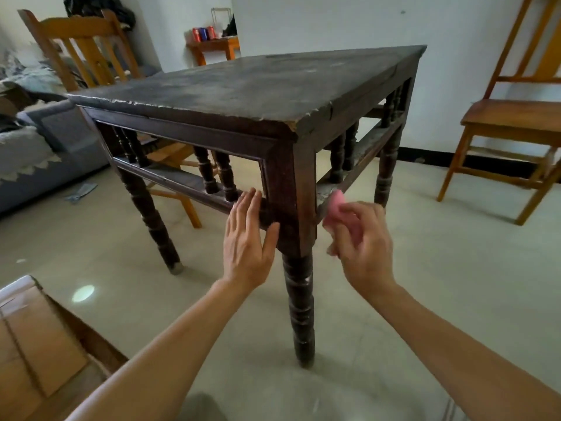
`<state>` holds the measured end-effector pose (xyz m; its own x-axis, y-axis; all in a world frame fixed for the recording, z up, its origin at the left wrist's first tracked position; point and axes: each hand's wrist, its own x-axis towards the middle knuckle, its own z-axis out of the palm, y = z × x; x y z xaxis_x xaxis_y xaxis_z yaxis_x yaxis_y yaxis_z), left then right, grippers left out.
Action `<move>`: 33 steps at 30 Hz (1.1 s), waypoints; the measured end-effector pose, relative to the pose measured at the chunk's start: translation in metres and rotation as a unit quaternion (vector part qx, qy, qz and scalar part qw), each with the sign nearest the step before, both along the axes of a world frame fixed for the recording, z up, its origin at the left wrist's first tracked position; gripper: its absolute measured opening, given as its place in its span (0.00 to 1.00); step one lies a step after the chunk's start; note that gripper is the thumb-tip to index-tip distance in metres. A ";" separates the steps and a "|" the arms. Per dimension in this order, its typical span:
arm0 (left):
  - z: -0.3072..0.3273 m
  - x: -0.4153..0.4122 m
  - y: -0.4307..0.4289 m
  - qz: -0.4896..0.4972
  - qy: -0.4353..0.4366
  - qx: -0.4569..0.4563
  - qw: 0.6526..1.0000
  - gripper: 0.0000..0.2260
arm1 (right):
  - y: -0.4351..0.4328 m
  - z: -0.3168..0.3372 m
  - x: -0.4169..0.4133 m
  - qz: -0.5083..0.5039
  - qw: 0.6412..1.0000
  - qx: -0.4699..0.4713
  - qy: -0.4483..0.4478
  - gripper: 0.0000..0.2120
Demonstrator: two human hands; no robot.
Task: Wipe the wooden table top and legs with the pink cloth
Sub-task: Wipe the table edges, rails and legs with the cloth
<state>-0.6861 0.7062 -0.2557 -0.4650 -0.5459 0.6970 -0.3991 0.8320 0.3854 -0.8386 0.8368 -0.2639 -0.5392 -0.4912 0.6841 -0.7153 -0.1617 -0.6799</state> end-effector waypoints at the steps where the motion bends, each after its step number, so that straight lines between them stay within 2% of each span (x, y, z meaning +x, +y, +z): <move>1: -0.008 0.000 -0.003 0.010 -0.022 0.001 1.000 0.26 | -0.011 -0.002 0.011 0.012 1.000 -0.011 -0.012 0.10; 4: -0.015 0.000 -0.012 0.029 -0.060 -0.060 0.996 0.24 | -0.020 -0.051 0.039 0.018 0.999 0.027 -0.022 0.11; 7: -0.020 -0.003 -0.016 0.038 -0.057 -0.076 0.995 0.24 | 0.009 -0.121 0.032 -0.001 0.986 0.163 -0.017 0.11; 9: -0.024 -0.005 -0.017 0.046 -0.053 -0.080 0.994 0.24 | 0.026 -0.139 0.017 -0.015 0.975 0.217 -0.044 0.09; 13: -0.027 -0.010 -0.019 0.052 -0.043 -0.083 0.994 0.25 | 0.001 -0.105 0.014 -0.030 0.965 0.190 -0.180 0.05; 16: -0.028 -0.009 -0.021 0.056 -0.046 -0.091 0.993 0.25 | -0.022 -0.087 0.044 -0.037 0.970 0.161 -0.178 0.08; 19: -0.029 -0.008 -0.023 0.059 -0.055 -0.098 0.992 0.26 | -0.016 -0.096 0.077 -0.041 0.976 0.159 -0.144 0.07; 22: -0.031 -0.009 -0.025 0.056 -0.050 -0.108 0.991 0.26 | -0.002 -0.118 0.099 0.007 0.981 0.168 -0.092 0.03; 24: -0.031 -0.008 -0.027 0.055 -0.053 -0.115 0.990 0.25 | 0.003 -0.127 0.102 0.021 0.980 0.196 -0.034 0.05; 27: -0.030 -0.004 -0.030 0.049 -0.062 -0.126 0.989 0.24 | 0.003 -0.120 0.085 0.016 0.984 0.177 0.015 0.08; 30: -0.028 -0.002 -0.029 0.044 -0.062 -0.130 0.989 0.24 | 0.008 -0.106 0.049 -0.040 0.985 0.139 -0.090 0.04; 33: -0.026 -0.001 -0.026 0.046 -0.061 -0.126 0.989 0.24 | 0.020 -0.101 0.021 -0.126 0.970 0.127 -0.166 0.06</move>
<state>-0.6874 0.6799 -0.2813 -0.5115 -0.4049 0.7579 -0.5076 0.8540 0.1137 -0.8175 0.8569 -0.3650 -0.8343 -0.4443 0.3264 -0.4449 0.1930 -0.8745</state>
